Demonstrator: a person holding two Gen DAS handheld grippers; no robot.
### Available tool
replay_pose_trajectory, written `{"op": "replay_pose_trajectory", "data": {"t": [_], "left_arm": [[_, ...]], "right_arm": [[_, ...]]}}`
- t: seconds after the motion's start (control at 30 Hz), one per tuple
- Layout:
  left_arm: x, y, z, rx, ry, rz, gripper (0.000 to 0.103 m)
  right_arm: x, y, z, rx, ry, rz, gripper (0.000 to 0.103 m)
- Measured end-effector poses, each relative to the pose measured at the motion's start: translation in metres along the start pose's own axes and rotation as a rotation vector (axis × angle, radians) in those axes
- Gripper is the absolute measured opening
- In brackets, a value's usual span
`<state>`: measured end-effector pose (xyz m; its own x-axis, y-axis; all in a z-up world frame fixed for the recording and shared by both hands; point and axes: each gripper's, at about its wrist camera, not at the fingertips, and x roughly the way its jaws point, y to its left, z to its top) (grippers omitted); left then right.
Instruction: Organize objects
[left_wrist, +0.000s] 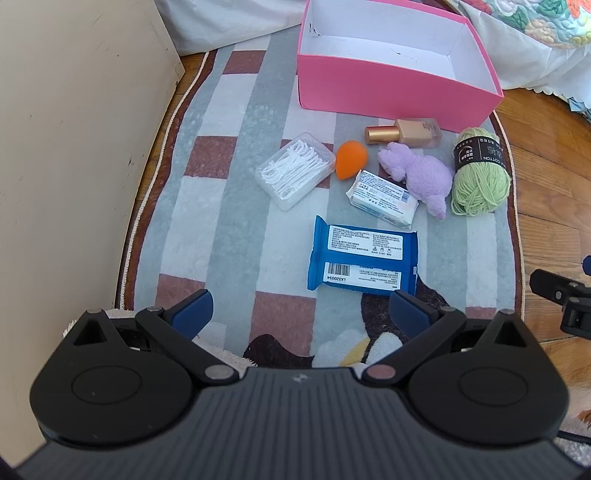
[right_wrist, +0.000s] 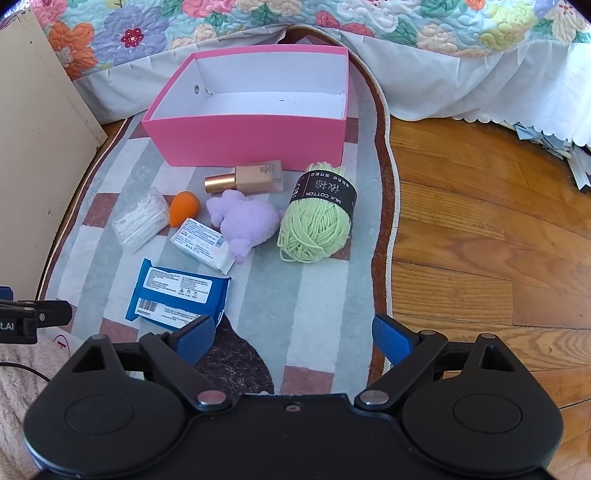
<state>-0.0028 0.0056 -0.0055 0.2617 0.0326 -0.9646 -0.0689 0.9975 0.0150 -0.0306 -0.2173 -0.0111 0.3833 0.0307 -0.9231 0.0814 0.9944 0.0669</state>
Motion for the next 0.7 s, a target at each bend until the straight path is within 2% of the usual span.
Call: {"op": "replay_pose_trajectory", "data": {"t": [0.7], "left_arm": [[-0.0008, 0.0001, -0.0008, 0.007, -0.001, -0.002, 0.103]], "right_arm": [[0.0025, -0.0032, -0.0055, 0.001, 0.003, -0.002, 0.095]]}}
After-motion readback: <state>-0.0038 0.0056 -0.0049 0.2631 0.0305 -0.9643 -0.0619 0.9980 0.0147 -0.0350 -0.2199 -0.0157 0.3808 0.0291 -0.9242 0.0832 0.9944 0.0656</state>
